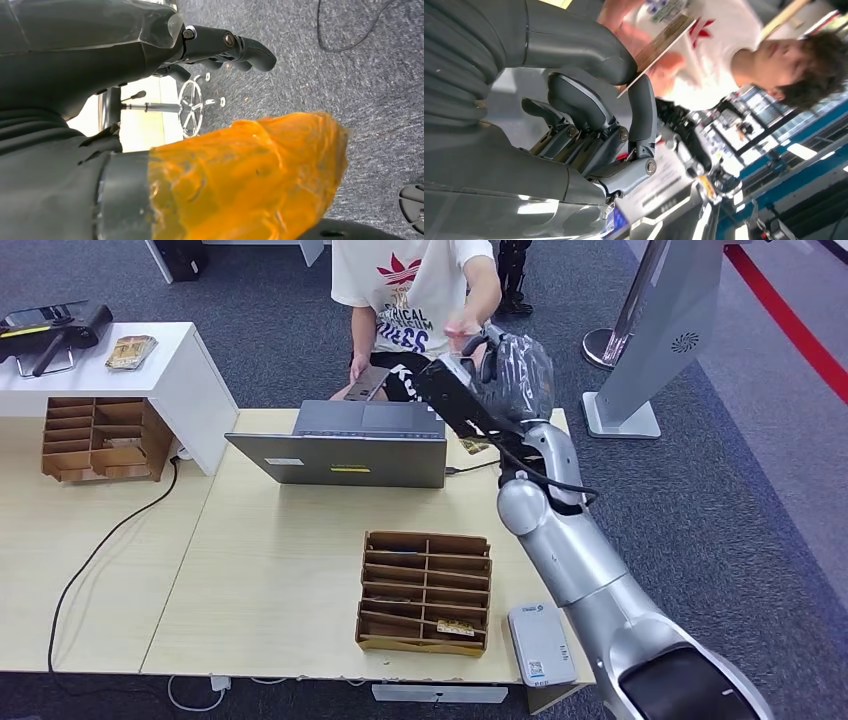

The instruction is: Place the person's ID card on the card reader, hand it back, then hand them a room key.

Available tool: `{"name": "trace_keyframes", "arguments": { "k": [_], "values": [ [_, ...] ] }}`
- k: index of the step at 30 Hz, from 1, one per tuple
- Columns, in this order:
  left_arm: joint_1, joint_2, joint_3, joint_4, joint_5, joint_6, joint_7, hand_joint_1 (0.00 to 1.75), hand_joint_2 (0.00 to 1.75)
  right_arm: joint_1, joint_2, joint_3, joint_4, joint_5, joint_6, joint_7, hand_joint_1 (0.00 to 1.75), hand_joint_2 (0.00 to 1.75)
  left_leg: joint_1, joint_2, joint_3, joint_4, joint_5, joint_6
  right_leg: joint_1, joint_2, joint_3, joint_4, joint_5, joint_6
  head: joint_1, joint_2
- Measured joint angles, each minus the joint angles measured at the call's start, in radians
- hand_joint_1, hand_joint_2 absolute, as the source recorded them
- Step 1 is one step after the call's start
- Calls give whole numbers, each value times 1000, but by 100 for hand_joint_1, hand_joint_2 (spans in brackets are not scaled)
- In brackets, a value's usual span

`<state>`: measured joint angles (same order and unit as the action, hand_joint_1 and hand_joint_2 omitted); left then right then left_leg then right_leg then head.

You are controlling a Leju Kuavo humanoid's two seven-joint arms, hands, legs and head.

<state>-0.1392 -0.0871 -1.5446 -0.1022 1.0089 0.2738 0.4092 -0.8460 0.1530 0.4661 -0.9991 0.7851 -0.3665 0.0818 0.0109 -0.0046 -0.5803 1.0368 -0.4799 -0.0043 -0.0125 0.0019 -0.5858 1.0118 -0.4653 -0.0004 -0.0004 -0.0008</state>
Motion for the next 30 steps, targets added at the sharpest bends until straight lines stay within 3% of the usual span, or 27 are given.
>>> {"name": "trace_keyframes", "arguments": {
  "k": [5,6,9,10,16,20,26,30],
  "values": [
    [-6,0,0,0,-23,-17,9,0,0,-56,13,24,138,170,-38,46,175,175,0,0,0,0,1,0,0,0,0,0,0,0,0,0],
    [-8,0,0,0,-25,-19,9,0,0,-65,15,26,164,187,-44,47,159,175,0,0,0,0,1,0,0,0,0,0,1,0,0,0],
    [-9,-1,0,0,-28,-22,10,0,0,-77,21,27,224,212,-50,48,28,175,0,-1,0,0,1,0,0,0,0,0,1,0,0,0],
    [-9,0,0,0,-28,-23,10,0,0,-78,23,27,239,216,-49,48,0,175,0,-1,0,0,1,0,0,0,0,0,1,0,0,0],
    [-9,0,0,0,-23,-26,9,0,0,-80,27,27,294,228,-34,40,0,175,0,-1,0,0,1,0,0,0,0,0,1,0,0,0],
    [-8,0,0,0,-12,-23,6,0,0,-74,28,24,301,198,-37,-5,0,0,0,-1,0,0,1,0,0,0,0,0,1,0,0,0],
    [-4,0,0,0,22,-12,-8,0,0,10,42,-24,195,-20,5,-179,0,0,0,-1,0,0,1,0,0,0,0,0,1,0,0,0],
    [-2,0,1,0,32,-10,-10,0,0,76,46,-49,93,-73,23,-207,0,0,0,-1,0,0,1,0,0,0,-1,0,1,0,0,0]
  ]
}}
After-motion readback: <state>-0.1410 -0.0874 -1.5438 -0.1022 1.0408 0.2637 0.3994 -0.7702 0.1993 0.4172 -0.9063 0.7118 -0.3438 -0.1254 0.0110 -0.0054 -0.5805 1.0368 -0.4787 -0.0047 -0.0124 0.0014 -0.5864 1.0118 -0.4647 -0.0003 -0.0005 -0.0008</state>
